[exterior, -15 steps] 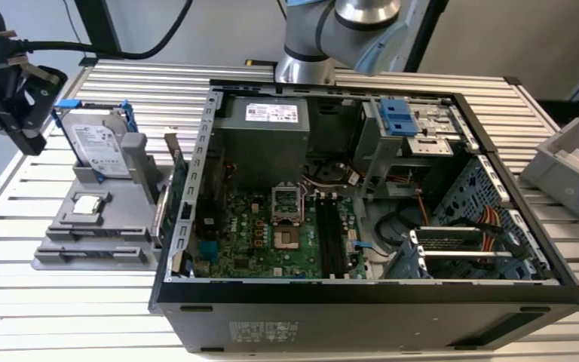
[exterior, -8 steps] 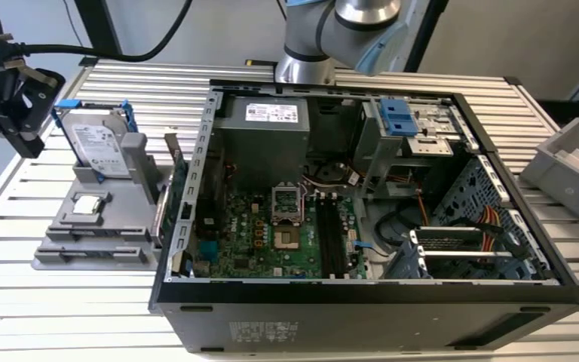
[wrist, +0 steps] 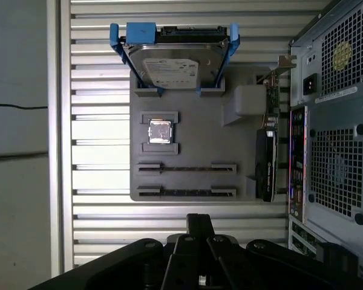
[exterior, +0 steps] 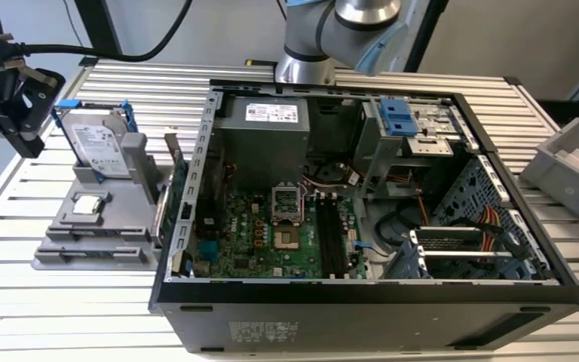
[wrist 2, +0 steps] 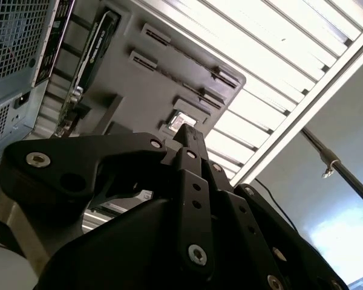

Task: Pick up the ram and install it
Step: 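Pick up the ram and move it above insertion slot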

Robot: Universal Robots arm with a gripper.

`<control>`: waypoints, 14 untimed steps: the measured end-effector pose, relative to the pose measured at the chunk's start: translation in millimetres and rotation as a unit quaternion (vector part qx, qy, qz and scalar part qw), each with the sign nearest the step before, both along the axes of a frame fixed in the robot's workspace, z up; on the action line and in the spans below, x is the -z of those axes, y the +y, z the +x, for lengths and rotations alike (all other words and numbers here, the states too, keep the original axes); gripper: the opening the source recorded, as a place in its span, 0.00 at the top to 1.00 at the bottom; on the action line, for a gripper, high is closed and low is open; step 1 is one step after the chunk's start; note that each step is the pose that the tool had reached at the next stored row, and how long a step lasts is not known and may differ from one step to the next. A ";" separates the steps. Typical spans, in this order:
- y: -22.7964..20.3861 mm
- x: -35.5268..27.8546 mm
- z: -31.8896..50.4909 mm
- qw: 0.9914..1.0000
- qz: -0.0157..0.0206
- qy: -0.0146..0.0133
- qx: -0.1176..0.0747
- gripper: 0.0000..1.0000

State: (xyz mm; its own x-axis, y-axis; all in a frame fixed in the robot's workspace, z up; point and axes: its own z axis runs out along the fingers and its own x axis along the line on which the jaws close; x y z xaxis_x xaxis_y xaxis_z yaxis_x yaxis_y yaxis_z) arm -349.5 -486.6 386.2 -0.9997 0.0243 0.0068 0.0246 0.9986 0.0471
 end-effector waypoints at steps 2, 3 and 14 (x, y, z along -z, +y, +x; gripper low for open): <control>0.2 0.1 -0.1 1.000 0.000 0.000 -0.001 1.00; 0.2 0.0 -0.1 1.000 0.000 0.000 -0.003 1.00; 0.2 0.0 -0.1 0.998 0.000 0.000 -0.061 1.00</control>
State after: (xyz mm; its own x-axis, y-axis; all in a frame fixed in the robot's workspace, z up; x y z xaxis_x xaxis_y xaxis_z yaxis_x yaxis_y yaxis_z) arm -349.6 -486.4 386.1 -0.9952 -0.0973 0.0067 -0.0969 0.9942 0.0472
